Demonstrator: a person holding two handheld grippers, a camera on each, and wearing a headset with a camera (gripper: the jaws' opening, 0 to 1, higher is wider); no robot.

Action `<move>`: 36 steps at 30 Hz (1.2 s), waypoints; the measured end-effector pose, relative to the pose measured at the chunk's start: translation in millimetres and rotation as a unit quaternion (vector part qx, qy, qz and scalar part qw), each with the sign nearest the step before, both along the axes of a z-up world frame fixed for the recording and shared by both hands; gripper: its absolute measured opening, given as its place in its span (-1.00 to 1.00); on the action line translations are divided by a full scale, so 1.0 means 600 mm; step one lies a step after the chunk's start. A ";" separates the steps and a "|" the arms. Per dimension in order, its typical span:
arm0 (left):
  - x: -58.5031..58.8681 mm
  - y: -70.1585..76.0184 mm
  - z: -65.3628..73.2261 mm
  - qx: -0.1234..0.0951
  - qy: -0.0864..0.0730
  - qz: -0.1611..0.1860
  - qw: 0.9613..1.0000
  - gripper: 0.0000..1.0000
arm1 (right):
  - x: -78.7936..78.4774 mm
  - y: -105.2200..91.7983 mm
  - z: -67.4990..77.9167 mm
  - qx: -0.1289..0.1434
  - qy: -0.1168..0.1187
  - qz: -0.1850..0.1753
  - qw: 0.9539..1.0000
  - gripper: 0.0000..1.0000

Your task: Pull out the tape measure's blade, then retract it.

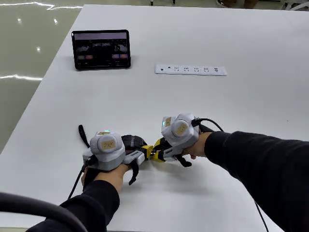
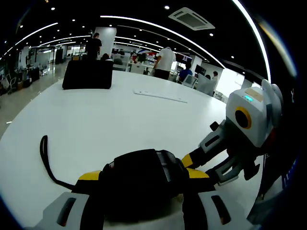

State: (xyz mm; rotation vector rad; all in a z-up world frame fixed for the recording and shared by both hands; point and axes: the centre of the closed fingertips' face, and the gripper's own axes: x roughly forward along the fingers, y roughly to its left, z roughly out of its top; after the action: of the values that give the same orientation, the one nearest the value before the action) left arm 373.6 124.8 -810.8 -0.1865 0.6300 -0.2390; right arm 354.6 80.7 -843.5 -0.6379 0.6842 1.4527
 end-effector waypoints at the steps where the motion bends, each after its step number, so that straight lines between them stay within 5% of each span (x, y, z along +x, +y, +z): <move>1: 0.000 0.000 0.000 0.000 0.000 0.000 1.000 0.24 | 0.000 0.001 0.000 0.000 0.000 0.000 1.000 -0.76; 36: 0.001 0.001 -0.001 -0.001 0.000 0.000 1.000 0.24 | -0.001 0.007 0.002 -0.003 -0.009 0.009 1.000 -0.76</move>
State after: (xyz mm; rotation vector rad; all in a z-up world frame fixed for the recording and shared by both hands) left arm 374.0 125.3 -811.4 -0.1891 0.6297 -0.2390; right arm 353.7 85.1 -842.6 -0.6626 0.6705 1.4598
